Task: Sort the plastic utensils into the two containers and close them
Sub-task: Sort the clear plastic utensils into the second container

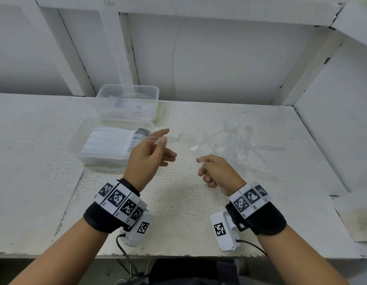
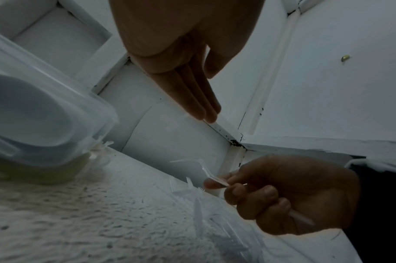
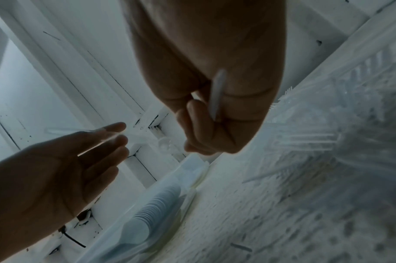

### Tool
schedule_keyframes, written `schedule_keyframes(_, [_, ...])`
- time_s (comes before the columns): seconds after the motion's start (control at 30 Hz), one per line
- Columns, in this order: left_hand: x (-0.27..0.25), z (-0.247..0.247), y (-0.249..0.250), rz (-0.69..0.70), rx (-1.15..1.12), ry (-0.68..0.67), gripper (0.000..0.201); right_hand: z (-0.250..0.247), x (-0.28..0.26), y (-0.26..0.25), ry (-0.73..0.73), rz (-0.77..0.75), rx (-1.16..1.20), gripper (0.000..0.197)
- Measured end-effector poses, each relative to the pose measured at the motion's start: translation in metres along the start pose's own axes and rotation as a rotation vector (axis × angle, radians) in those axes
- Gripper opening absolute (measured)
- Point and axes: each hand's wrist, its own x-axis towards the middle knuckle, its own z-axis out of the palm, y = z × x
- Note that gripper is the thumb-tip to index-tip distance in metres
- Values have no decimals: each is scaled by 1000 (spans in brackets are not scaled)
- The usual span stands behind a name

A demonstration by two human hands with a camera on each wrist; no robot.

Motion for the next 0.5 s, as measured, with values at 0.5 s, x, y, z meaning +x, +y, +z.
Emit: schedule_keyframes(0.5, [11, 20, -21, -260, 126, -307, 19, -77, 1, 14, 290, -127, -357, 18])
